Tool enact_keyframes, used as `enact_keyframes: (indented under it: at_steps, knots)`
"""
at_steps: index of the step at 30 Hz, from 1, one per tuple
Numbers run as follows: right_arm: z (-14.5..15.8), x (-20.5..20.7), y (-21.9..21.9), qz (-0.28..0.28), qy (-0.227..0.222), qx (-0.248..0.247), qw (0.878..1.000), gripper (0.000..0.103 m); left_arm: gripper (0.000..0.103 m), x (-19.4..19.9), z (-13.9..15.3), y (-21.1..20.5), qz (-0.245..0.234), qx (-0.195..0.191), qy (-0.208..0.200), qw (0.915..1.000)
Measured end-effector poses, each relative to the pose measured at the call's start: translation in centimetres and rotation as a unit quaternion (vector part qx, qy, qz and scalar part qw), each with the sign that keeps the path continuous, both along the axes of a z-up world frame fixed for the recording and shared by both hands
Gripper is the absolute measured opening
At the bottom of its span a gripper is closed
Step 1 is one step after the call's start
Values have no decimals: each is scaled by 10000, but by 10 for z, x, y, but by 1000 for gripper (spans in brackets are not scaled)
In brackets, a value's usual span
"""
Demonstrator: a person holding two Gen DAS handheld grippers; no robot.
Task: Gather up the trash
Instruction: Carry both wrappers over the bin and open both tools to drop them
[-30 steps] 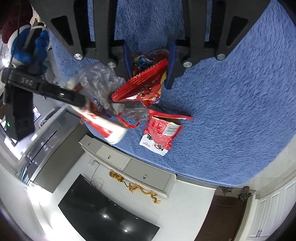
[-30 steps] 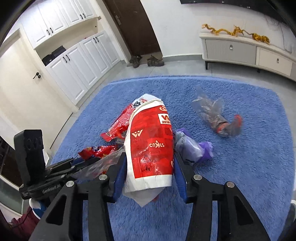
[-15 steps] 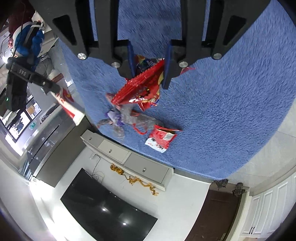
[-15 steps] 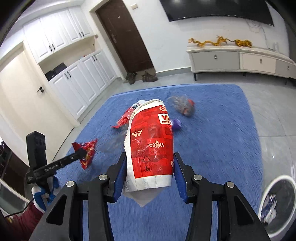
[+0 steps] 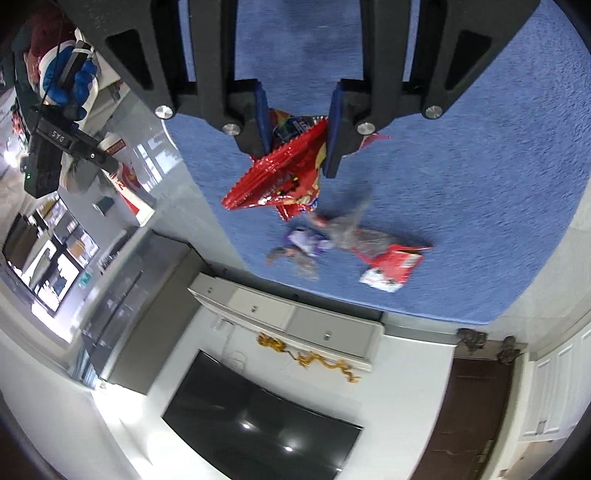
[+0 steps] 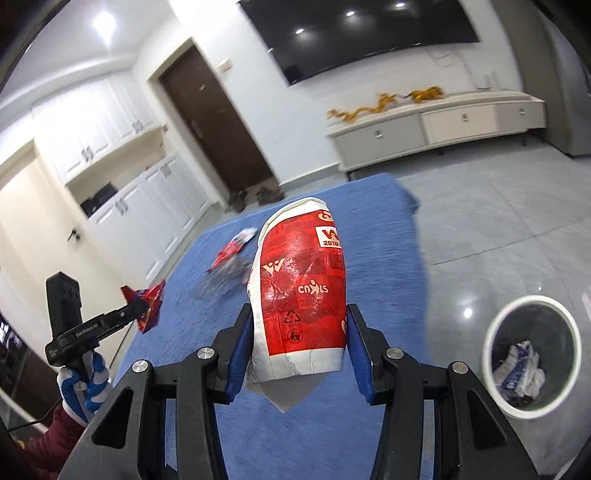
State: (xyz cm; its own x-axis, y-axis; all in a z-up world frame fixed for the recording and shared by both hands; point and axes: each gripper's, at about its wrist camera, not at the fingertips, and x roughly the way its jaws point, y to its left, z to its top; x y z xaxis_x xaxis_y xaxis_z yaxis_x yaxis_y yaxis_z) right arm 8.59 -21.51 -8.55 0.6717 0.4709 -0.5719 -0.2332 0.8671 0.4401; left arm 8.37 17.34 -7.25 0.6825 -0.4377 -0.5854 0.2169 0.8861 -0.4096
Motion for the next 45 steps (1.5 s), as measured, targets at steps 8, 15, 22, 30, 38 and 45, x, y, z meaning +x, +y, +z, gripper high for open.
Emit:
enact_keyframes:
  at_steps: [8,15,22,30,38,45]
  knots:
    - [-31,-28,-99,-1032,118,306,9941,47,24,31,8,-119,-1047,529,170,9929]
    - [-76,-30,-177,-1844,425,272,9816,48,24,62,-8,-268,-2008,1072,429,9728]
    - [-124,-11,-230,-2290,874,328,9689,48,25,90,-44,-388,-2564,1420,740,9532]
    - [-152,11,-265,-2528,1099,273,9609,49,30,125,-81,-467,-2694,1436,1000,9470]
    - [-181,38,-281,-2610,1513,-85,9534,59,54,146,-95,-500,-2778,1274,1210,9444]
    - [-185,28,-287,-2764,1537,44,9486,62,55,136,-85,-490,-2905,1276,1116,9417]
